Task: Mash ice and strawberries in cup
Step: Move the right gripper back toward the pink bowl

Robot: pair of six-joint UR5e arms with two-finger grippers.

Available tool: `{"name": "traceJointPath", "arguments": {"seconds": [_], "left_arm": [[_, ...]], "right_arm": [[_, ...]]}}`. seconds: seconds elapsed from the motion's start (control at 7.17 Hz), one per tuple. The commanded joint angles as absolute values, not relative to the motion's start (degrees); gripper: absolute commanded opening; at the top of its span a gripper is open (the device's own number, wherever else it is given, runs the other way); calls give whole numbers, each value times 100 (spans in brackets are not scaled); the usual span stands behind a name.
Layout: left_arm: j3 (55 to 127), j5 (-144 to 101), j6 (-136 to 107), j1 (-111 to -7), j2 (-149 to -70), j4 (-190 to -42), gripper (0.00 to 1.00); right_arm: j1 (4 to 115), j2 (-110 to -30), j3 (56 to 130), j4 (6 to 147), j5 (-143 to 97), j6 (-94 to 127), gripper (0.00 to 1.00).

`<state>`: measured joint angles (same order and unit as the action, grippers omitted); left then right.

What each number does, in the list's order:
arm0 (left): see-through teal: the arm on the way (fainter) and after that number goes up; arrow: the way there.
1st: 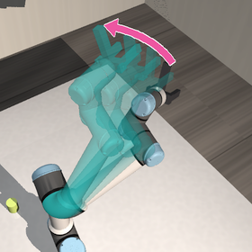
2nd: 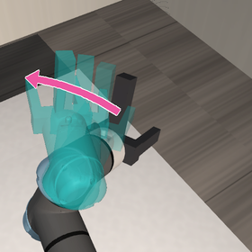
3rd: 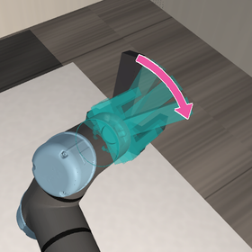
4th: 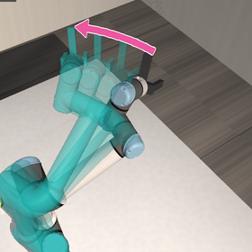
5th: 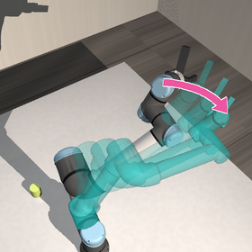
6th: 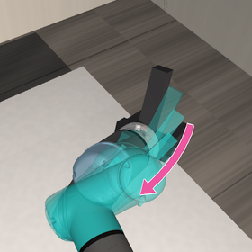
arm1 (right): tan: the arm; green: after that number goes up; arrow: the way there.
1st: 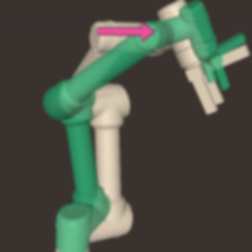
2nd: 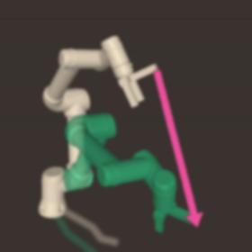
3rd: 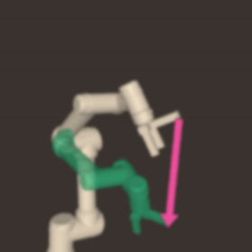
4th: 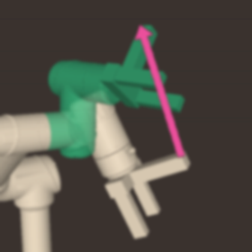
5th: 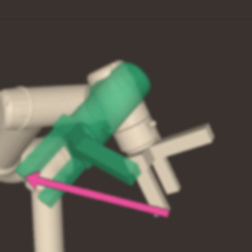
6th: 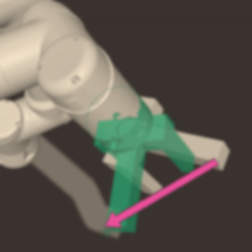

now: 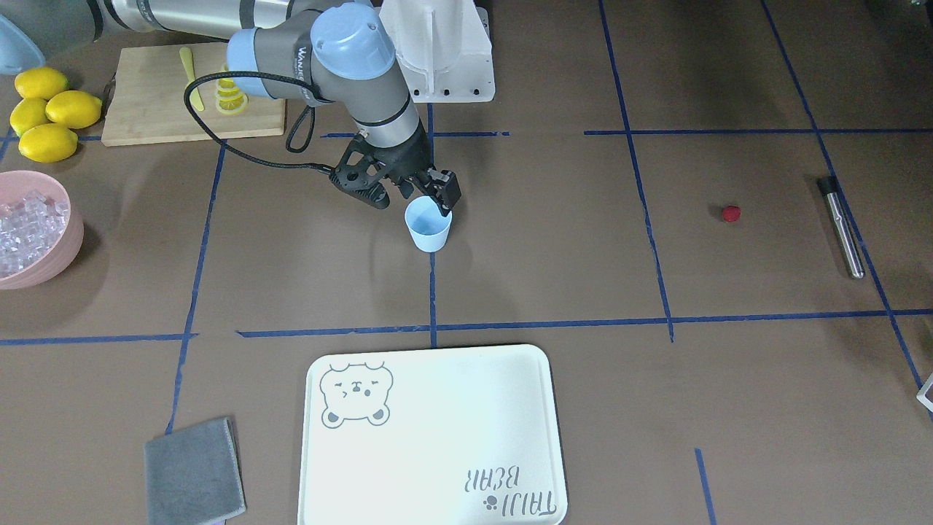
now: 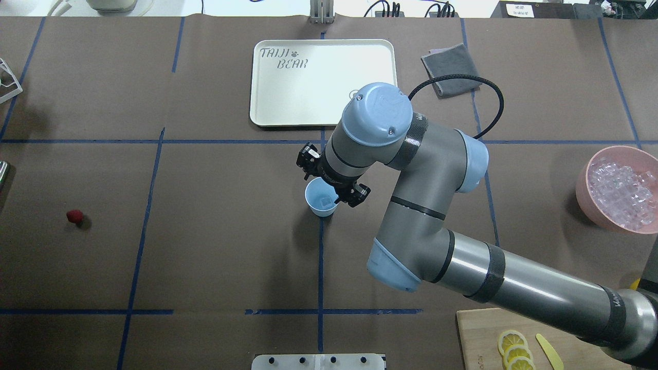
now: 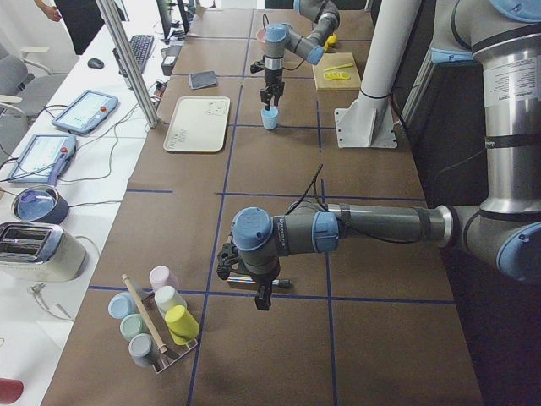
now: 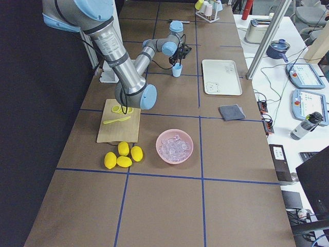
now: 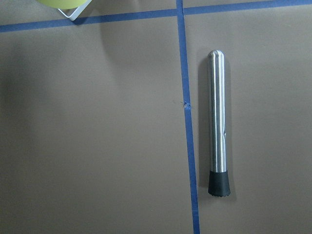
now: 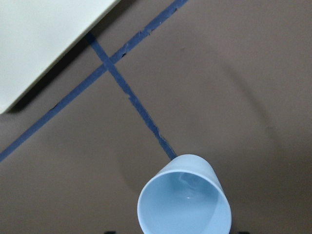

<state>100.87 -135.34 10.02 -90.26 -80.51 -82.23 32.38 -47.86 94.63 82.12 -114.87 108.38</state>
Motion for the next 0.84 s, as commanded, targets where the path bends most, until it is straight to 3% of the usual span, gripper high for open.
{"name": "traceJointPath", "arguments": {"seconds": [0.0, 0.28, 0.7], "left_arm": [[10090, -13535, 1002, -9026, -8051, -8227, 100], [10081, -13535, 1011, -9026, -8051, -8227, 100], [10090, -13535, 1019, -9018, -7955, -8235, 100]], "right_arm": [[4152, -5679, 10268, 8235, -12781, 10349, 100], [4752, -7060, 11212, 8253, -13016, 8569, 100], [5805, -9081, 11609, 8235, -13008, 5094, 100]]}}
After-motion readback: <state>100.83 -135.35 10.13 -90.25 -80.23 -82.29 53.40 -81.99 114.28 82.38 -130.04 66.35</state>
